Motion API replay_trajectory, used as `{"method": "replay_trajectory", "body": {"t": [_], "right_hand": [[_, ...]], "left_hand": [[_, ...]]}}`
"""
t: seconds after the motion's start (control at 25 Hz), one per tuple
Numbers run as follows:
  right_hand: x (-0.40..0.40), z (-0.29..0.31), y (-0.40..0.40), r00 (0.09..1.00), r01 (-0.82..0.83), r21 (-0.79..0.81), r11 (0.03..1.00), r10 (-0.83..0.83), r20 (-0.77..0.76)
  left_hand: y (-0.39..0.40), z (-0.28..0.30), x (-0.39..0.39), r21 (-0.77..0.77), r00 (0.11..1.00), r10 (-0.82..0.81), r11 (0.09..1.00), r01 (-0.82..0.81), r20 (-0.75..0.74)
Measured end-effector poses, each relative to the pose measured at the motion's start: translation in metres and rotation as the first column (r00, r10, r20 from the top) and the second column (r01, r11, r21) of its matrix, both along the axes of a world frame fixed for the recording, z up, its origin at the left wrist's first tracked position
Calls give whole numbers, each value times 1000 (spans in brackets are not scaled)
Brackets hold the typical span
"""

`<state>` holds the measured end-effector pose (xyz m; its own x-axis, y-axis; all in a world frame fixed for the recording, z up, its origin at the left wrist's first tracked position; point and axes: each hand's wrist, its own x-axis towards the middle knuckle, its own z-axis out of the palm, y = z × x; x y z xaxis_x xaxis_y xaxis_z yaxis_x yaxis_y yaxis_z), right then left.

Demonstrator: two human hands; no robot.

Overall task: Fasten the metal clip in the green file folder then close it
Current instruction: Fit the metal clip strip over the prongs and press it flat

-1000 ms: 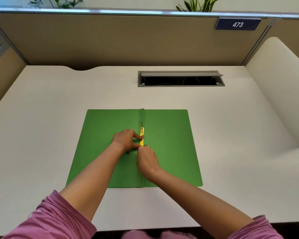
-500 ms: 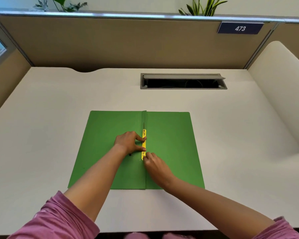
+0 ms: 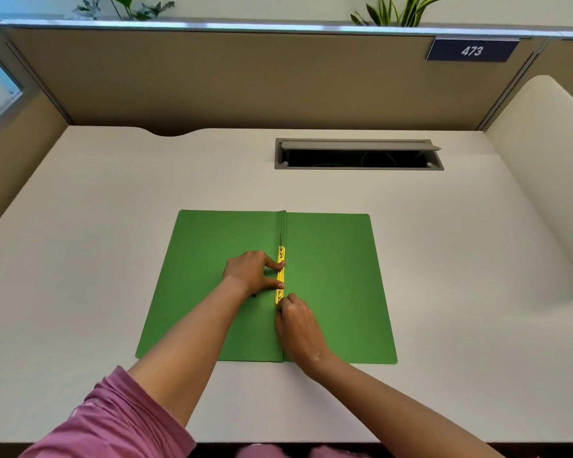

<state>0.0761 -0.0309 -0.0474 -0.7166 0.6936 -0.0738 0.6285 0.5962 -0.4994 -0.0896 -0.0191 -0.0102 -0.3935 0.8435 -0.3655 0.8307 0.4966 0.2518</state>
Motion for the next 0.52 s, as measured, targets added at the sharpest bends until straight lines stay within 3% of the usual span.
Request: {"method": "replay_trajectory", "body": {"t": [0.24,0.36,0.52], "right_hand": [[30,-9,16,974,-24,22,999,28,-224],[51,-18,43,981,22,104,994,-1,-194],[79,-28,83,972,207,136,969,-188,-142]], "left_hand": [[-2,-2,1,10,1000,9,1000,-9,16],[-3,-3,2,9,1000,9,1000,-9,23],[-5,-4,3,13,999,9,1000,-10,48]]}}
